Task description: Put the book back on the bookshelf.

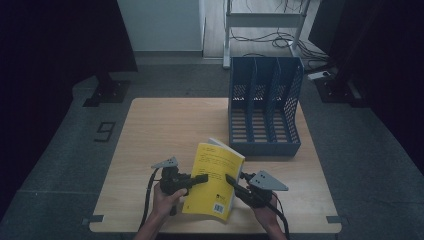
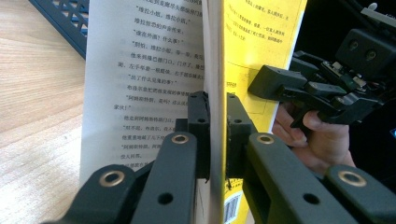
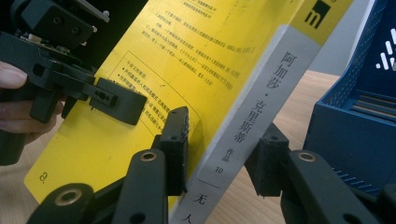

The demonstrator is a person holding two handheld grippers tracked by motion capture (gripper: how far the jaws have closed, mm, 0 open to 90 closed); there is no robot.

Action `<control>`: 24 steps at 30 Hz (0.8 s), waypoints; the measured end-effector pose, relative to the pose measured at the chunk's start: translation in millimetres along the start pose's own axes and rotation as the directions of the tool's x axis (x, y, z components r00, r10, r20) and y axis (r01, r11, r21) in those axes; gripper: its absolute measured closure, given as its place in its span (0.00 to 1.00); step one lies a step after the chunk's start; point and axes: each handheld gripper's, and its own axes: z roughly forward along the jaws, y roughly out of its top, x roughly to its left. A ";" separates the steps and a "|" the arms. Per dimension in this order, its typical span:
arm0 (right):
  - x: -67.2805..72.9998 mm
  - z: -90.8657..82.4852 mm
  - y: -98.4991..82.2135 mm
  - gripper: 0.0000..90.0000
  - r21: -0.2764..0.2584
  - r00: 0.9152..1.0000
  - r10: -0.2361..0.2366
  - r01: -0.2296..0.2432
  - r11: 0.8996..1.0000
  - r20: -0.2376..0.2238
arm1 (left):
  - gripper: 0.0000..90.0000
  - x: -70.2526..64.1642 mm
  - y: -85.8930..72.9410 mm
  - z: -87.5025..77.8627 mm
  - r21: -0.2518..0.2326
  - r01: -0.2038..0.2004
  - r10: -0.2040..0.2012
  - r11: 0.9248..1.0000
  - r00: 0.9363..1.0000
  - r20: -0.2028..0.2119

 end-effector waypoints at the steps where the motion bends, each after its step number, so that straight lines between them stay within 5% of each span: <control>1: -0.4 -0.2 -0.1 0.70 -0.001 1.000 0.003 -0.003 1.000 -0.004 | 0.93 0.1 -0.1 0.1 0.001 -0.004 0.004 1.000 1.000 -0.004; 8: -1.7 -1.8 1.3 0.73 -0.009 0.999 0.022 -0.023 1.000 -0.039 | 0.83 1.1 -0.8 0.1 0.000 -0.038 0.038 0.999 0.999 -0.029; 15: -0.7 -6.0 6.8 0.75 -0.026 0.997 -0.026 0.024 0.999 -0.071 | 0.74 0.0 0.1 -2.9 -0.037 -0.066 0.064 0.997 0.996 -0.063; 24: -2.1 -6.4 7.6 0.75 -0.018 0.997 -0.014 0.013 1.000 -0.072 | 0.80 0.1 0.5 -4.6 -0.036 -0.067 0.066 0.997 0.997 -0.046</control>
